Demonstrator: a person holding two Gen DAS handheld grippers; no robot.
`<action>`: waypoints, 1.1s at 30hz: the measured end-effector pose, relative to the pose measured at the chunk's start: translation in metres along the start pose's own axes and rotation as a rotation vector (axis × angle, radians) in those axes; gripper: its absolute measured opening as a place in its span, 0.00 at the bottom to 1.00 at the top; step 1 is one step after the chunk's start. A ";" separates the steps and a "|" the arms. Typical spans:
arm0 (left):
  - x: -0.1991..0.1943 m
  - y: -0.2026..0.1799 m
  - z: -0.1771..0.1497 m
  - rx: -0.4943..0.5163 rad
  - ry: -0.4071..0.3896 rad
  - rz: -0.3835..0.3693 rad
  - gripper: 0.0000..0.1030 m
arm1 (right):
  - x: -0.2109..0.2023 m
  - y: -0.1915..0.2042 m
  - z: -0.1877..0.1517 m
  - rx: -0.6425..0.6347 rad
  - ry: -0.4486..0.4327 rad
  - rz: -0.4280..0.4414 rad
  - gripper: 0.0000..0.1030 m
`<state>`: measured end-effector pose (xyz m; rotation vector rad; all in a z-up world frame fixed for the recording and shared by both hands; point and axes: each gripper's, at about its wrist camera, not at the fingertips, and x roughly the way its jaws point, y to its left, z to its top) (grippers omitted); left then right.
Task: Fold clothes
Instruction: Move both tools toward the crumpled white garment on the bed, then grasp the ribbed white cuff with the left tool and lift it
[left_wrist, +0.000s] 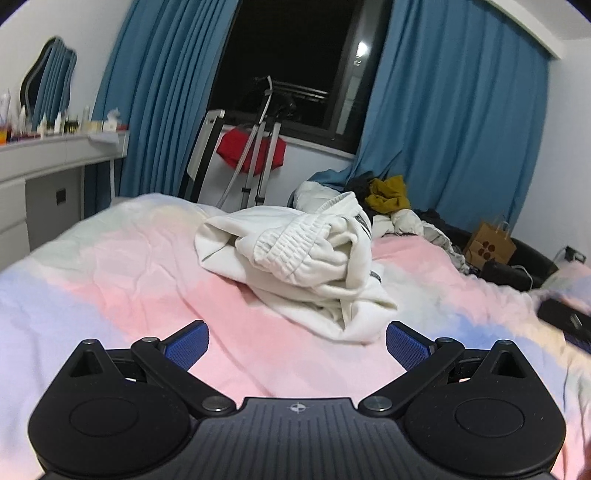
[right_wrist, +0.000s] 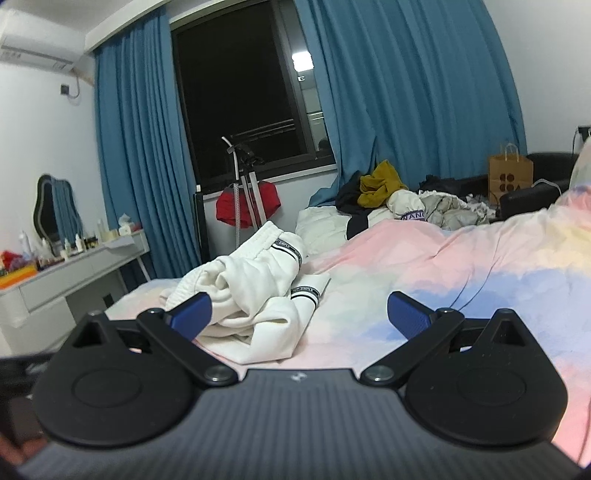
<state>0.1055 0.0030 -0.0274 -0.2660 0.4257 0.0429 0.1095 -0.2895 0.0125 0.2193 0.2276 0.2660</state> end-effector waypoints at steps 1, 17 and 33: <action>0.011 0.001 0.005 -0.016 0.006 -0.002 1.00 | 0.004 -0.003 -0.001 0.016 0.006 0.006 1.00; 0.196 0.006 0.046 -0.224 -0.005 0.128 0.87 | 0.081 -0.050 -0.036 0.274 0.163 0.015 1.00; 0.093 -0.033 0.041 0.017 -0.078 0.156 0.42 | 0.067 -0.031 -0.027 0.130 0.099 0.006 1.00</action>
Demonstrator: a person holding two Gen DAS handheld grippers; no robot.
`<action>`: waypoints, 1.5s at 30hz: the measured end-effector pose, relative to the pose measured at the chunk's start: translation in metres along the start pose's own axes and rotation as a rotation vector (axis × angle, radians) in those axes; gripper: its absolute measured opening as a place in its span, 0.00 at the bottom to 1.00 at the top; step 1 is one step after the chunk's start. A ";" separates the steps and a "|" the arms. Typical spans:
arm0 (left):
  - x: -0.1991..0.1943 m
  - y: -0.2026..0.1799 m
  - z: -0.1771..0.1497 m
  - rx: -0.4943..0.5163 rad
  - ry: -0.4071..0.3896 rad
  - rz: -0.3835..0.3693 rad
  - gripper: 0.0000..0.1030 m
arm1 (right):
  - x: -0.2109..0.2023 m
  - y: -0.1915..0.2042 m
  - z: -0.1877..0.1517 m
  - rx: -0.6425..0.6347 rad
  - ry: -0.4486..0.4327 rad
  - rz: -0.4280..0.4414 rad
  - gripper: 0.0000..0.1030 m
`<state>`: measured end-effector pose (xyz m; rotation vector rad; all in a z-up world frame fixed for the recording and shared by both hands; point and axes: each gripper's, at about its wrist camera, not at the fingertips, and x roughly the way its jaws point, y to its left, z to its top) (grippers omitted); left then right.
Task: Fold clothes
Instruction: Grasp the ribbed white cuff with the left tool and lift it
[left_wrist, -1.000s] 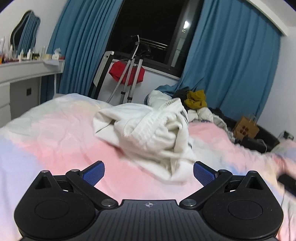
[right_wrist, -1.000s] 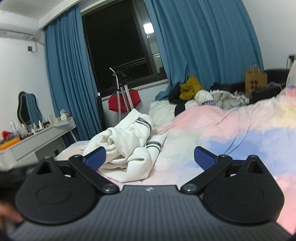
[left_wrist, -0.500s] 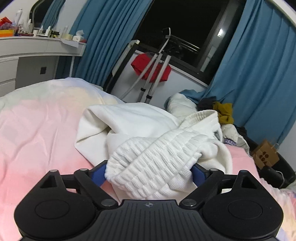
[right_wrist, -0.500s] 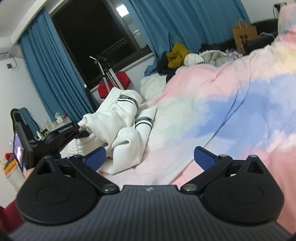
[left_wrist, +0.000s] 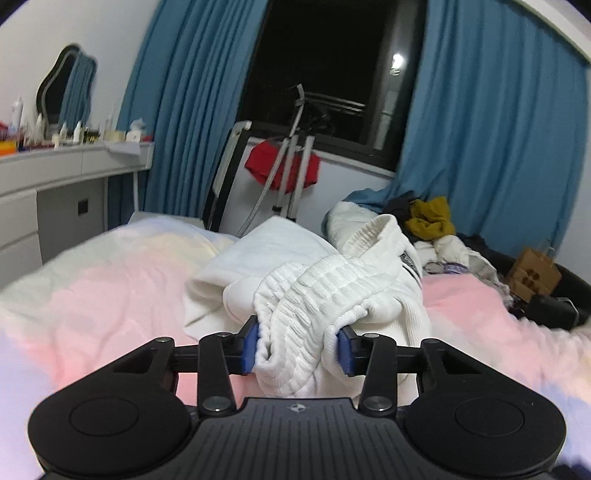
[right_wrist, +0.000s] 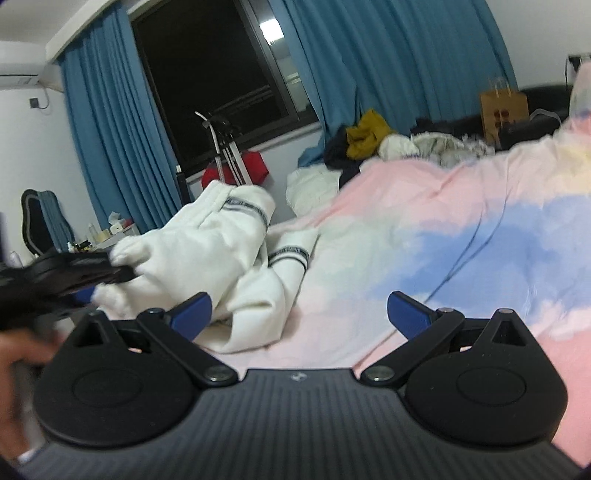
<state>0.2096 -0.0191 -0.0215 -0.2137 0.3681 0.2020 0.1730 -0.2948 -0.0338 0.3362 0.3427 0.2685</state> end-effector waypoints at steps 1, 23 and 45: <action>-0.017 0.003 -0.003 0.022 -0.006 -0.010 0.42 | -0.002 0.002 0.001 -0.004 -0.008 0.005 1.00; -0.177 0.054 -0.093 0.115 0.252 -0.218 0.72 | -0.021 0.016 0.003 0.043 0.092 0.040 1.00; 0.034 -0.071 -0.004 0.127 0.296 -0.340 0.25 | 0.003 -0.034 0.000 0.217 0.109 -0.029 1.00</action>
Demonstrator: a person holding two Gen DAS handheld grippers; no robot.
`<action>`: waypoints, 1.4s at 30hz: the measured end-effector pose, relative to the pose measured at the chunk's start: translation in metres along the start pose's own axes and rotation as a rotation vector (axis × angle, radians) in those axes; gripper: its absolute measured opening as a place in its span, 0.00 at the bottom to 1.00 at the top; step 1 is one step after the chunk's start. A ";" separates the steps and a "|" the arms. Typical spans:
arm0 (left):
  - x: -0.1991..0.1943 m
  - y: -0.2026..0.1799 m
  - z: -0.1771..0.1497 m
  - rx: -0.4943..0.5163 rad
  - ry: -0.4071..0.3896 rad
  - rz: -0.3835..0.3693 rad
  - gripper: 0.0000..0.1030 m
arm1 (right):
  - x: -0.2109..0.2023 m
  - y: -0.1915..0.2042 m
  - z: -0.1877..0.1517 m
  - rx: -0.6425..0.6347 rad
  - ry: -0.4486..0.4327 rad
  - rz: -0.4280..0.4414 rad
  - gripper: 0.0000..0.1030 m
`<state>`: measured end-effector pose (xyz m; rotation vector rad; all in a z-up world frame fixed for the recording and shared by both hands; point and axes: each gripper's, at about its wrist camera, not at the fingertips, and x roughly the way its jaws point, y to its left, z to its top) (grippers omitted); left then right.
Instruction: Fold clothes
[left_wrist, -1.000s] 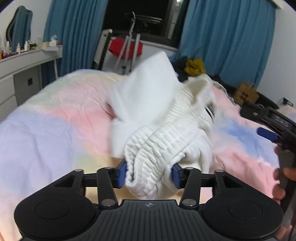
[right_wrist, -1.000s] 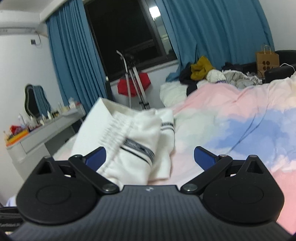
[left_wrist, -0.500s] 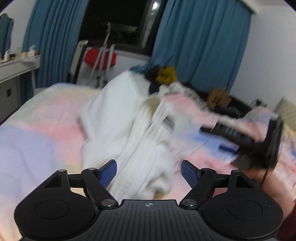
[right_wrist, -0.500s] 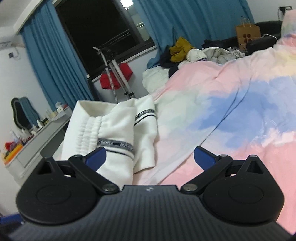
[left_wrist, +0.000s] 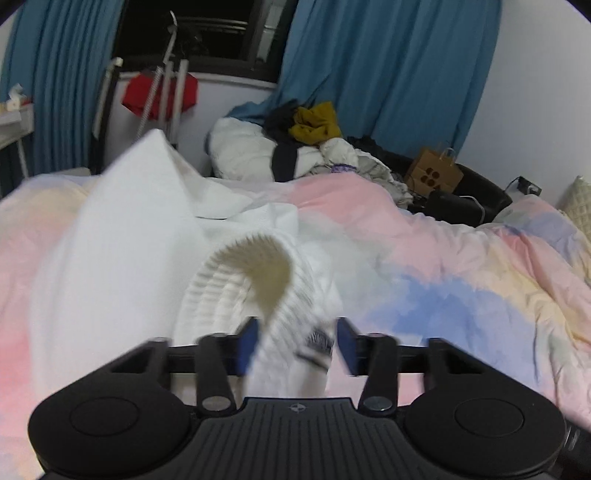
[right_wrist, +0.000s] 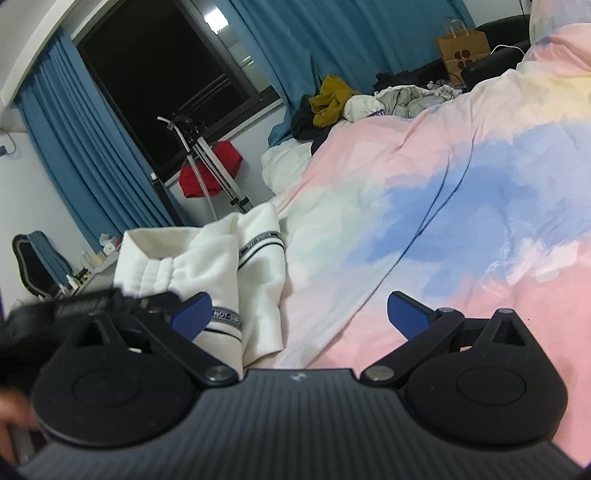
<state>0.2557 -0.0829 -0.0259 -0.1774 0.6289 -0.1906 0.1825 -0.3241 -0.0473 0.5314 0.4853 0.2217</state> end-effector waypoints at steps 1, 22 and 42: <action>0.007 0.001 0.006 -0.008 0.001 -0.008 0.14 | 0.003 0.000 -0.001 -0.004 0.009 0.000 1.00; -0.130 0.244 0.195 -0.216 -0.357 0.660 0.09 | 0.013 0.020 -0.017 -0.115 0.043 -0.018 1.00; -0.170 0.339 0.085 -0.316 -0.294 0.644 0.66 | 0.023 0.040 -0.024 -0.088 0.026 0.114 1.00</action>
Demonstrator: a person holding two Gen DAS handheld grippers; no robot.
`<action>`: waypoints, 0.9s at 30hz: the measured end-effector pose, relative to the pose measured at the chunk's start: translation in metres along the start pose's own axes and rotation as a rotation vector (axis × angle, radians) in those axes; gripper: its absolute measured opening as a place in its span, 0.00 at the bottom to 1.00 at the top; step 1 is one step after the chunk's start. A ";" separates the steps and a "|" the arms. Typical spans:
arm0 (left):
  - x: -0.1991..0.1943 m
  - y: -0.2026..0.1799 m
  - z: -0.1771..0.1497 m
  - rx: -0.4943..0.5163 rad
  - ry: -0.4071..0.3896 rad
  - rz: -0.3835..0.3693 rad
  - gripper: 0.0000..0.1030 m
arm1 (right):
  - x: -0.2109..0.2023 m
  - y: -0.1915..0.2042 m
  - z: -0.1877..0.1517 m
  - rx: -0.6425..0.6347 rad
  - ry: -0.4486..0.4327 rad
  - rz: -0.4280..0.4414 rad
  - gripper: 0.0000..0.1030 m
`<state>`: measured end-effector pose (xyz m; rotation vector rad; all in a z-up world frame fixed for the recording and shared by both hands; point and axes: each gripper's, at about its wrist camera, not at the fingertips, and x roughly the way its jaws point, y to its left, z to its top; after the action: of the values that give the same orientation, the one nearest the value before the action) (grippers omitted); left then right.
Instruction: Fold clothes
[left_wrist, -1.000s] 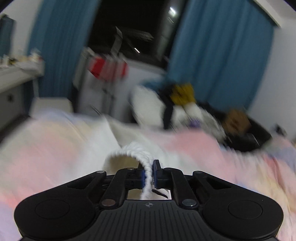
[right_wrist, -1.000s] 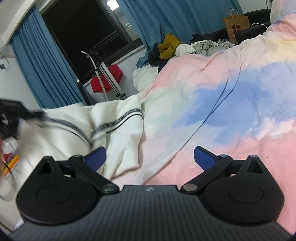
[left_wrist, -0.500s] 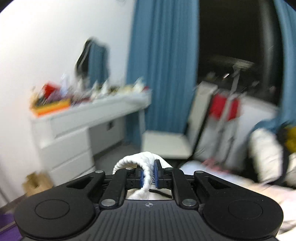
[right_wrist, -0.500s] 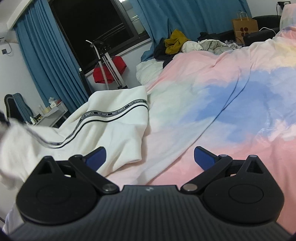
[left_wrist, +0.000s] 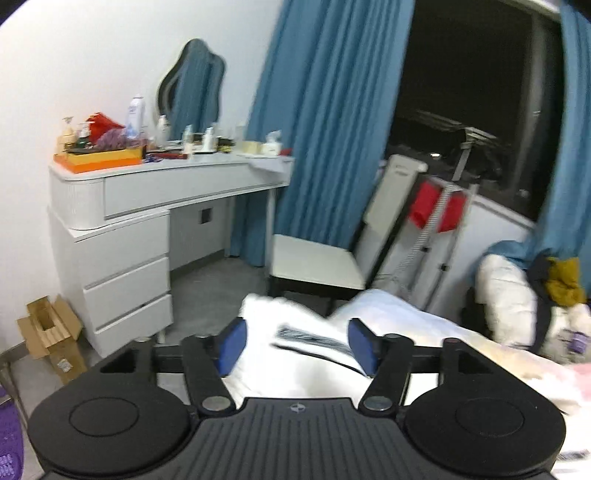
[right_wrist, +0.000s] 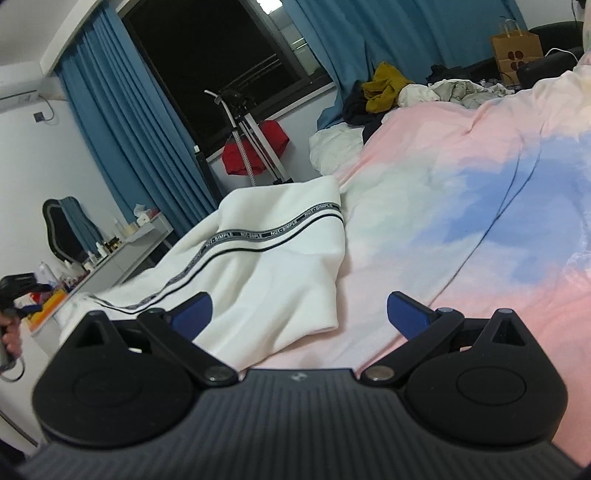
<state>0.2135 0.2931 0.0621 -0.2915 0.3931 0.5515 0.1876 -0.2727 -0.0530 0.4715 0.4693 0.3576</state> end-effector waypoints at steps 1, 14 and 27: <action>-0.019 -0.006 -0.007 0.024 -0.008 -0.015 0.68 | -0.003 0.001 0.001 0.001 -0.003 -0.007 1.00; -0.121 -0.242 -0.185 0.296 0.148 -0.528 0.76 | -0.059 0.006 0.034 -0.094 -0.030 -0.157 1.00; -0.028 -0.395 -0.307 0.587 0.222 -0.418 0.64 | -0.046 -0.055 0.047 0.074 -0.057 -0.176 1.00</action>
<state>0.3259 -0.1547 -0.1337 0.1350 0.6687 -0.0210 0.1853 -0.3551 -0.0279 0.5065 0.4656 0.1575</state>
